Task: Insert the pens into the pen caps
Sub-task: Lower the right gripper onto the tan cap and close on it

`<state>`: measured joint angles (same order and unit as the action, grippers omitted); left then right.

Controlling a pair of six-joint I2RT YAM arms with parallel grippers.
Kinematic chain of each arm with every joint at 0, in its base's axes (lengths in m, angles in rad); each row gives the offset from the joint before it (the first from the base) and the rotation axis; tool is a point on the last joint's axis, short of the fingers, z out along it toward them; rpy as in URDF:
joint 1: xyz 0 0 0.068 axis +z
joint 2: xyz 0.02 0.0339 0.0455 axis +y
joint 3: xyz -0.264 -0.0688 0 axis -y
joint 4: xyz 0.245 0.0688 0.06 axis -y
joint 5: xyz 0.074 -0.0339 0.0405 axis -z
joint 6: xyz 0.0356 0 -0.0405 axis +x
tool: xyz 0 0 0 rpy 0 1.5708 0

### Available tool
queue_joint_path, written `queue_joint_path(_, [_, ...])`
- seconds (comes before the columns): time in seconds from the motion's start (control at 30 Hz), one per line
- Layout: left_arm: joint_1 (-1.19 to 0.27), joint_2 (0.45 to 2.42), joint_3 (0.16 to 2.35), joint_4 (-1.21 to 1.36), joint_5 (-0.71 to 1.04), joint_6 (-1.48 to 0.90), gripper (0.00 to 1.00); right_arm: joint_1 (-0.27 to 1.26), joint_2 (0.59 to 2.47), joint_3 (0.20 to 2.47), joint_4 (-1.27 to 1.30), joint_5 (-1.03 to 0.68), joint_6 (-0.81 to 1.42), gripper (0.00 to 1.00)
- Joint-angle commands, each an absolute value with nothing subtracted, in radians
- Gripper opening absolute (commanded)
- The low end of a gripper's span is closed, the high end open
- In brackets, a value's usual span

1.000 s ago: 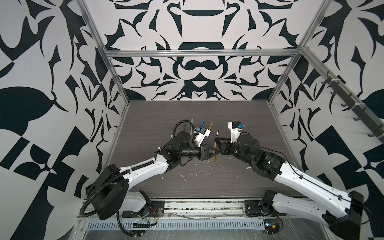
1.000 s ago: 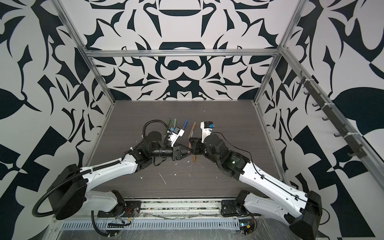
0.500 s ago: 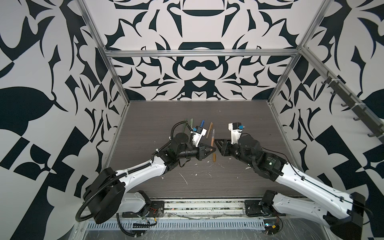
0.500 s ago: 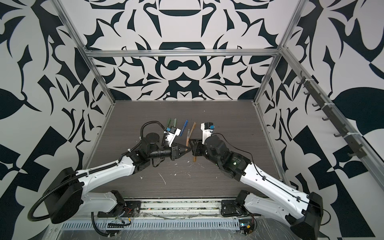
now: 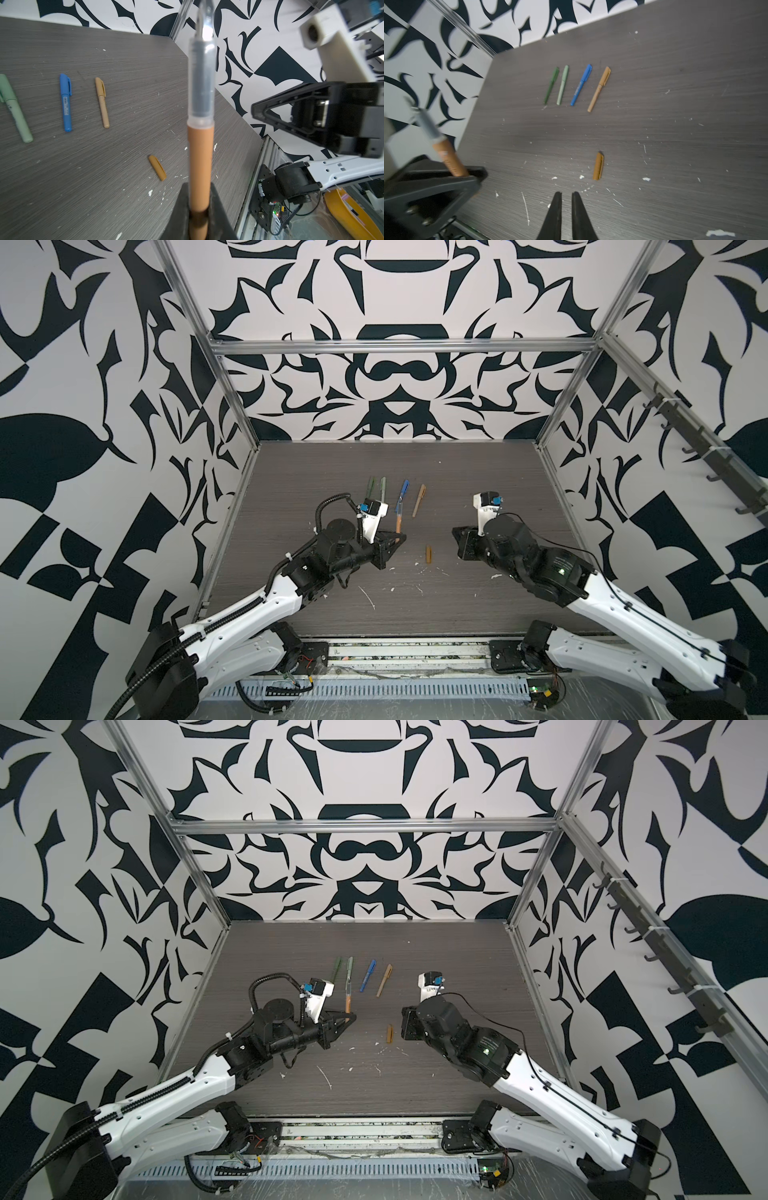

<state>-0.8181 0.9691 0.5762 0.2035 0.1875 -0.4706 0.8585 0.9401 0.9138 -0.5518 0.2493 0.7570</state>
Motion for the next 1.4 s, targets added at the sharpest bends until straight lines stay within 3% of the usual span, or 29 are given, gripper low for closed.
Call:
queue_joint_path(0.0, [-0.815,0.913,0.519,0.209,0.17,-0.449,0.06,0.847,1.001,0.902,-0.578,0.204,0.736,0.14])
queue_joint_path(0.3, [-0.815,0.809,0.443,0.232,0.169,-0.463,0.07,0.777,1.179,0.877,-0.471,0.112,0.721,0.16])
queue_joint_path(0.53, [-0.815,0.774,0.453,0.176,0.164,-0.453,0.07,0.7,1.345,0.892,-0.431,-0.059,0.727,0.15])
queue_joint_path(0.83, [-0.815,0.736,0.459,0.16,0.185,-0.472,0.07,0.655,1.495,0.931,-0.428,-0.068,0.697,0.14])
queue_joint_path(1.0, [-0.815,0.748,0.474,0.155,0.198,-0.464,0.07,0.64,1.546,0.941,-0.388,-0.145,0.662,0.19])
queue_joint_path(1.37, [-0.815,0.796,0.503,0.157,0.235,-0.469,0.07,0.633,1.63,0.976,-0.396,-0.118,0.638,0.24])
